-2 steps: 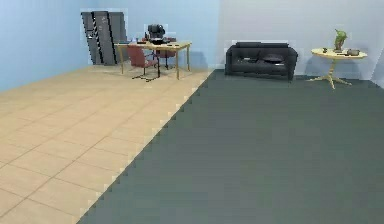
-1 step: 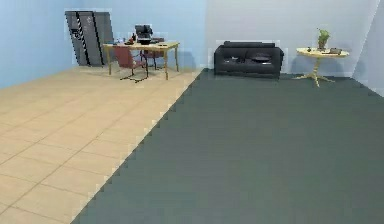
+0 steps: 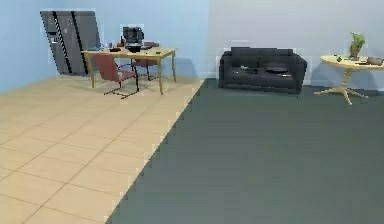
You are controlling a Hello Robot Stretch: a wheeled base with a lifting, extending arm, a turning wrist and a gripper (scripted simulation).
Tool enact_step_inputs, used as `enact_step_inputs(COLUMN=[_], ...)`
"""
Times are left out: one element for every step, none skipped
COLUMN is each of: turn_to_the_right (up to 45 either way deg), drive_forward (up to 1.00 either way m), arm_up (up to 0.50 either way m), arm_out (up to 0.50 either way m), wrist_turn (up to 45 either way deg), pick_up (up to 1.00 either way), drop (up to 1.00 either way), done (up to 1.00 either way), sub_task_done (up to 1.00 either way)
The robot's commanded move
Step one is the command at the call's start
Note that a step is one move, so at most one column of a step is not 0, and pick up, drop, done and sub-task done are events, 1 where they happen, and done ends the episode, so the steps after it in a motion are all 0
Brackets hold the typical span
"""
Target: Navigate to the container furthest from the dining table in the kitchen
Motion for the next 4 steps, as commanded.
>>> enact_step_inputs(turn_to_the_right=[0.0,0.0,0.0,-3.0], drive_forward=[1.00,1.00,1.00,0.00], arm_up=[0.00,0.00,0.00,0.00], arm_out=[0.00,0.00,0.00,0.00], wrist_turn=[0.0,0.0,0.0,0.0], pick_up=[0.00,0.00,0.00,0.00], drop=[0.00,0.00,0.00,0.00], done=[0.00,0.00,0.00,0.00], sub_task_done=[0.00,0.00,0.00,0.00])
